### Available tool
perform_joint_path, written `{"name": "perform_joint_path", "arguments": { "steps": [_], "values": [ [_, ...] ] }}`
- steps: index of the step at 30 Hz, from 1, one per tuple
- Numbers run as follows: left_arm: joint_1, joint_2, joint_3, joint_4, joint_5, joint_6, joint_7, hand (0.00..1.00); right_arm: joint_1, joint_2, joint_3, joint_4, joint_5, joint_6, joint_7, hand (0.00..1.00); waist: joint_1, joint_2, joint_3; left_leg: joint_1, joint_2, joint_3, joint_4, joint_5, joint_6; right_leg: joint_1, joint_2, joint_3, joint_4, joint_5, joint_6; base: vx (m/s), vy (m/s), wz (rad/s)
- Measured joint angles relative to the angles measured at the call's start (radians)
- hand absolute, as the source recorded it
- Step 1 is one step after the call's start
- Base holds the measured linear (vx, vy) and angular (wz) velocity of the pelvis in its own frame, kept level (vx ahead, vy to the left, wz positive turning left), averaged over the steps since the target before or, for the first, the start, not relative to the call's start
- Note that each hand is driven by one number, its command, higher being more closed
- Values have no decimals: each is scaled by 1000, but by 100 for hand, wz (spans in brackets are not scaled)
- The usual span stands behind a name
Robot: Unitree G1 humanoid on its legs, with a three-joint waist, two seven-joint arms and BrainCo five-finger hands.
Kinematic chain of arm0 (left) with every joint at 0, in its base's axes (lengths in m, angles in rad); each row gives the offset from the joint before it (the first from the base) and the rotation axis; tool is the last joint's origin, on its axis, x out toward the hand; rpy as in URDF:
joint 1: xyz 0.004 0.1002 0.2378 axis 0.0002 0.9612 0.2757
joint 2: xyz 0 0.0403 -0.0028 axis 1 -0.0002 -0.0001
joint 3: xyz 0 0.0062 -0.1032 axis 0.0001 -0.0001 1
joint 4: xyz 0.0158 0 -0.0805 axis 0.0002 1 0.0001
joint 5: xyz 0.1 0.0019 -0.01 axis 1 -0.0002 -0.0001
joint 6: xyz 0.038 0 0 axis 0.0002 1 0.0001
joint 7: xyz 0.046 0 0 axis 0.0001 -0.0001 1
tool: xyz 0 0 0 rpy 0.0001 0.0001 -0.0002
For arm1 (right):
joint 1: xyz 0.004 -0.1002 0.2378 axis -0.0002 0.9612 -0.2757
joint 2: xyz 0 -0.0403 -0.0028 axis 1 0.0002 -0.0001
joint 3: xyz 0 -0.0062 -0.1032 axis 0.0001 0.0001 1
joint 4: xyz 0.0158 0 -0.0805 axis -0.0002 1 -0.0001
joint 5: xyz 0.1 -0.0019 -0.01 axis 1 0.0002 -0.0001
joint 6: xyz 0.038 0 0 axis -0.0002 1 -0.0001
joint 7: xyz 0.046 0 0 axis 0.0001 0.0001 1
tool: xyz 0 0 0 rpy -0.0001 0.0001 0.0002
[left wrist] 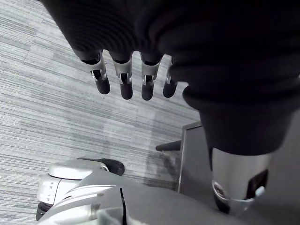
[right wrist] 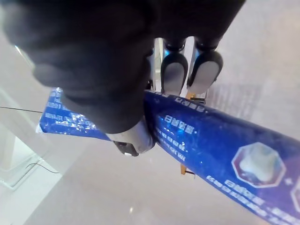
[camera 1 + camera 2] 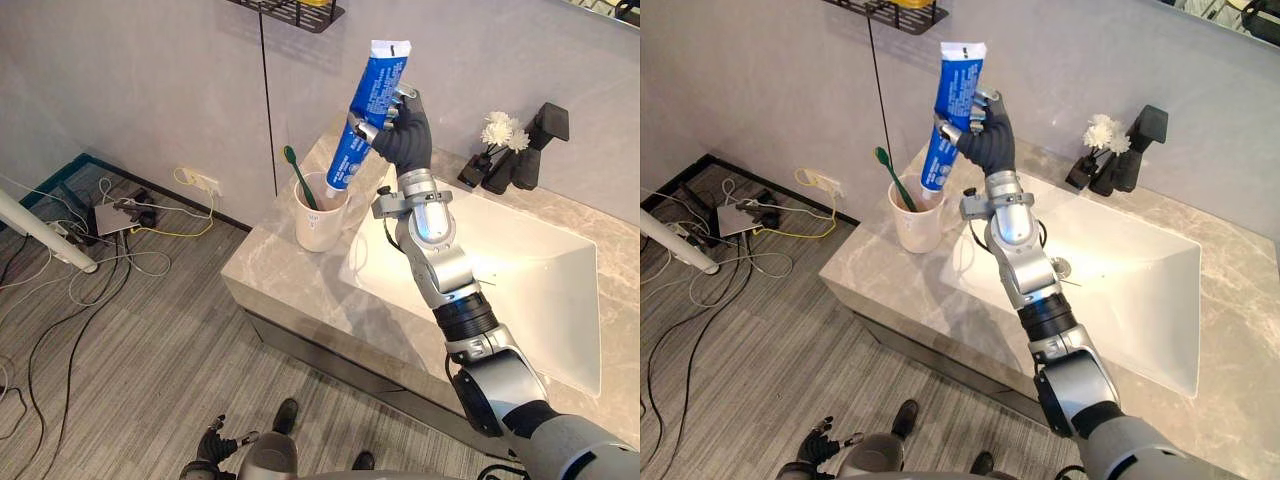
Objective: Organize washtable
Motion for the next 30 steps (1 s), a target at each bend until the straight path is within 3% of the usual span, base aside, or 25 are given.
{"name": "perform_joint_path", "arguments": {
  "steps": [28,30],
  "values": [
    [-3,0,-17,0,-30,1,7,0,-4,4,69,70,0,5,23,100,1,13,13,-1,2,5,0,0,0,-3,1,3,0,1,-1,-1,0,0],
    [-3,0,-19,0,-30,1,8,0,-4,6,79,79,-10,22,32,100,1,15,13,-2,1,2,0,0,0,-2,1,1,0,1,-1,0,0,4]
  ]
}}
